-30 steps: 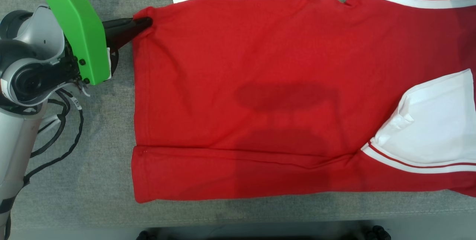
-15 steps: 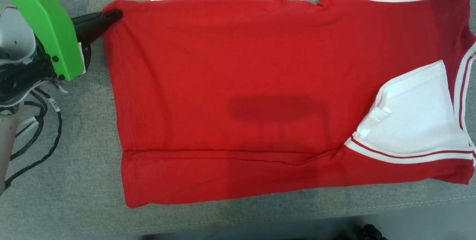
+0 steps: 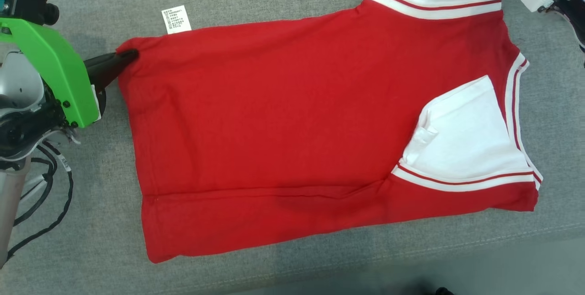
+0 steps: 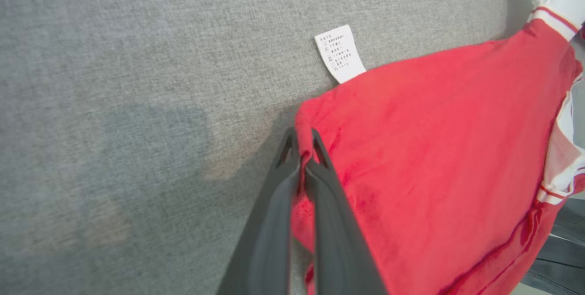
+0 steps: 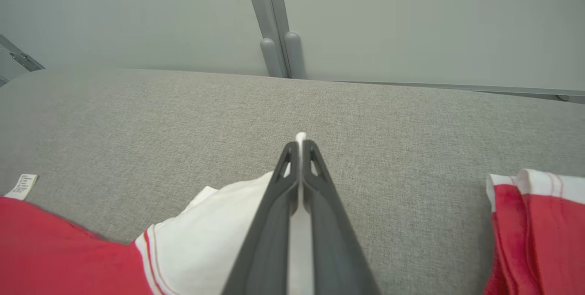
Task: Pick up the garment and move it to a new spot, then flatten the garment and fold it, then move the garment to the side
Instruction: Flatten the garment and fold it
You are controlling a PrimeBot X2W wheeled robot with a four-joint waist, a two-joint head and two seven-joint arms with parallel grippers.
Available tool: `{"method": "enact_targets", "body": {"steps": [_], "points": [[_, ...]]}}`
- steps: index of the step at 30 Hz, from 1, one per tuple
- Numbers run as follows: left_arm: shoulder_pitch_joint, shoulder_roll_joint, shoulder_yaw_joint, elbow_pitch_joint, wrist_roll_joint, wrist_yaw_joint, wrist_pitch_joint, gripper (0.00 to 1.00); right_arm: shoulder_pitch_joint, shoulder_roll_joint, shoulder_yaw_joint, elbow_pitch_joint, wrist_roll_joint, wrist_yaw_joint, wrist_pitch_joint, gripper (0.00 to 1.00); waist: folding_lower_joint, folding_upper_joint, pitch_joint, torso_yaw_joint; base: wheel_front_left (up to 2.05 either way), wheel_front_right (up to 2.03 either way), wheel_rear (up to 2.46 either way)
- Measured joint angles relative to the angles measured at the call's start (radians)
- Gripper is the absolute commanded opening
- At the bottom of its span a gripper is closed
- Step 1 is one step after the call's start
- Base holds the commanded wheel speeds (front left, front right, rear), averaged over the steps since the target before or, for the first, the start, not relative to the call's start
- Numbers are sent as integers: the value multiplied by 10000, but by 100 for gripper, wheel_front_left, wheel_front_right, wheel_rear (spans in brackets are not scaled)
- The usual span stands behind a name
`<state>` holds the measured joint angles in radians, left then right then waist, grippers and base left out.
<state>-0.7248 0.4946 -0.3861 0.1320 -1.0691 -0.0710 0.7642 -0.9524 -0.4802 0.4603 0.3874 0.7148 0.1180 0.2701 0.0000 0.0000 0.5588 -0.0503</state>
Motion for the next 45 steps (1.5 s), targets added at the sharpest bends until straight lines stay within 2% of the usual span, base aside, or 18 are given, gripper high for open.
{"method": "enact_targets", "body": {"steps": [12, 21, 30, 45], "points": [[906, 138, 105, -23, -82, -153, -495, 0, 1200, -125, 165, -1185, 468, 50, -470, 0, 0, 0, -713, -264, 0, 0, 0], [1729, 240, -2, -353, -79, -276, -986, 0, 2626, -640, -102, -1956, 966, 50, -775, 0, 0, 0, -1220, -385, 0, 0, 0], [2585, 474, 42, -736, 125, -366, -1590, 0, 3893, -894, -347, -2809, 1310, 44, -1066, 0, 0, 0, -1596, -380, 0, 0, 0], [3072, 625, 397, -1179, 127, -387, -2155, 0, 4935, -1538, -1005, -4046, 1576, -416, -1200, 0, 0, 0, -1734, -471, 0, 0, 0]]}}
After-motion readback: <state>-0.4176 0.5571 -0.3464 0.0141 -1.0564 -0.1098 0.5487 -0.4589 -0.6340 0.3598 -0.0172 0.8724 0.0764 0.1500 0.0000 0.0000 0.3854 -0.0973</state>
